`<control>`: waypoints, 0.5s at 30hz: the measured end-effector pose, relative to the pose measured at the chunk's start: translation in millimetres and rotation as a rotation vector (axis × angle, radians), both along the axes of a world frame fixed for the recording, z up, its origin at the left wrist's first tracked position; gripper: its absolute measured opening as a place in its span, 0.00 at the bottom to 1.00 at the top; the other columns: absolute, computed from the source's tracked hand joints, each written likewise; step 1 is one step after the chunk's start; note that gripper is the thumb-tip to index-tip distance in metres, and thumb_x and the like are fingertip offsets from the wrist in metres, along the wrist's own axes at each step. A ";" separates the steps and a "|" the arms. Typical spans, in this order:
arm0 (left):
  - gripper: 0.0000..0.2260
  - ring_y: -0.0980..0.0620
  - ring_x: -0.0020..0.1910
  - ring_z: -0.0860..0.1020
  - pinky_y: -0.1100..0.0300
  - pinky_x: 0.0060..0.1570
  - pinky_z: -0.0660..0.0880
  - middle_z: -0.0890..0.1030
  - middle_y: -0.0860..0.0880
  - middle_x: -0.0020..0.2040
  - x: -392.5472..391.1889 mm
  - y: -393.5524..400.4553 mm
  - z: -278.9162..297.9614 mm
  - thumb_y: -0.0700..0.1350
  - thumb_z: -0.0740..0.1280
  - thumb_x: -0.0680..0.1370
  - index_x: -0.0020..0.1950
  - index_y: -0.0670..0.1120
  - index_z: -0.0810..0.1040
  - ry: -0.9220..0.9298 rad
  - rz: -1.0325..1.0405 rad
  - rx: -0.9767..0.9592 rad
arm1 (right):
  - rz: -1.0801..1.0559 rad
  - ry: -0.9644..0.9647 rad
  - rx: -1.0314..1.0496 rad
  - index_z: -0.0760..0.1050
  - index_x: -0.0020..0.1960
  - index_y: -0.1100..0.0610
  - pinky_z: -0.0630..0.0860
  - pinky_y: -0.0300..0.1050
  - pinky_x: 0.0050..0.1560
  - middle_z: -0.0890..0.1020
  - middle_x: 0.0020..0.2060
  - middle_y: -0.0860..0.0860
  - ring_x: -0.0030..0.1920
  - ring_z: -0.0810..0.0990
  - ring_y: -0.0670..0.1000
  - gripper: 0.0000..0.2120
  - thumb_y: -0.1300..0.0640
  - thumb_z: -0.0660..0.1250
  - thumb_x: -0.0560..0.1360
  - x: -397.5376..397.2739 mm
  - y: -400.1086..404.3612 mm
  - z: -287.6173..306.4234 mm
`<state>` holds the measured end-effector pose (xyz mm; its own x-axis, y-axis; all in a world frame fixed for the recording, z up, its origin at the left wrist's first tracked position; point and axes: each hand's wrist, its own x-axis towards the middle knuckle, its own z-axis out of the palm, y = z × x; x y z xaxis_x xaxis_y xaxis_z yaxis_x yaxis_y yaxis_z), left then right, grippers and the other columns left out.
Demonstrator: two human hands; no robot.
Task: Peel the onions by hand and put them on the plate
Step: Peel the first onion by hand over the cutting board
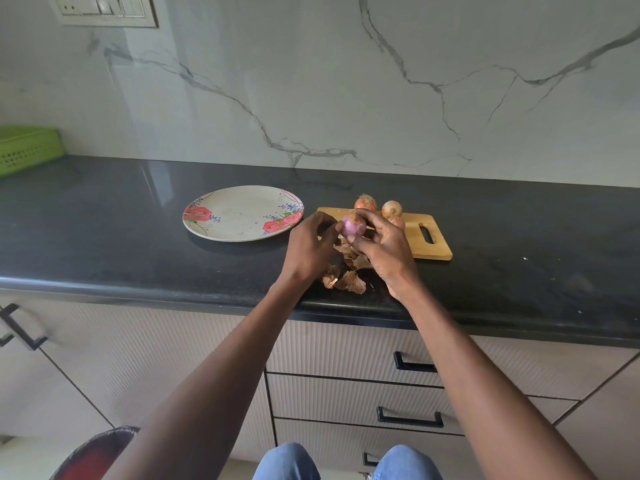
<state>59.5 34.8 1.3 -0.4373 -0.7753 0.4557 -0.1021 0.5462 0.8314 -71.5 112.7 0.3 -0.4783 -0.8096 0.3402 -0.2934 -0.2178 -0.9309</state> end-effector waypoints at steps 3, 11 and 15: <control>0.11 0.45 0.45 0.83 0.40 0.48 0.80 0.83 0.46 0.45 -0.1 -1.1 0.1 0.51 0.66 0.80 0.50 0.43 0.78 -0.009 0.006 0.013 | -0.039 0.045 0.013 0.78 0.59 0.53 0.82 0.47 0.52 0.84 0.50 0.47 0.51 0.83 0.46 0.20 0.57 0.79 0.70 3.3 0.7 1.2; 0.08 0.43 0.44 0.86 0.42 0.49 0.83 0.84 0.36 0.46 0.1 -3.4 -1.9 0.38 0.63 0.83 0.54 0.33 0.75 0.192 -0.044 0.245 | -0.055 -0.013 0.010 0.76 0.60 0.56 0.77 0.39 0.55 0.82 0.57 0.47 0.57 0.80 0.43 0.12 0.63 0.70 0.77 -1.5 -3.3 0.1; 0.05 0.42 0.42 0.86 0.40 0.47 0.83 0.84 0.38 0.44 -0.5 -7.5 -3.4 0.39 0.64 0.83 0.52 0.36 0.76 0.229 0.016 0.286 | -0.025 -0.056 0.009 0.73 0.61 0.52 0.75 0.35 0.57 0.80 0.60 0.48 0.59 0.79 0.42 0.15 0.66 0.67 0.78 -1.4 -3.6 1.0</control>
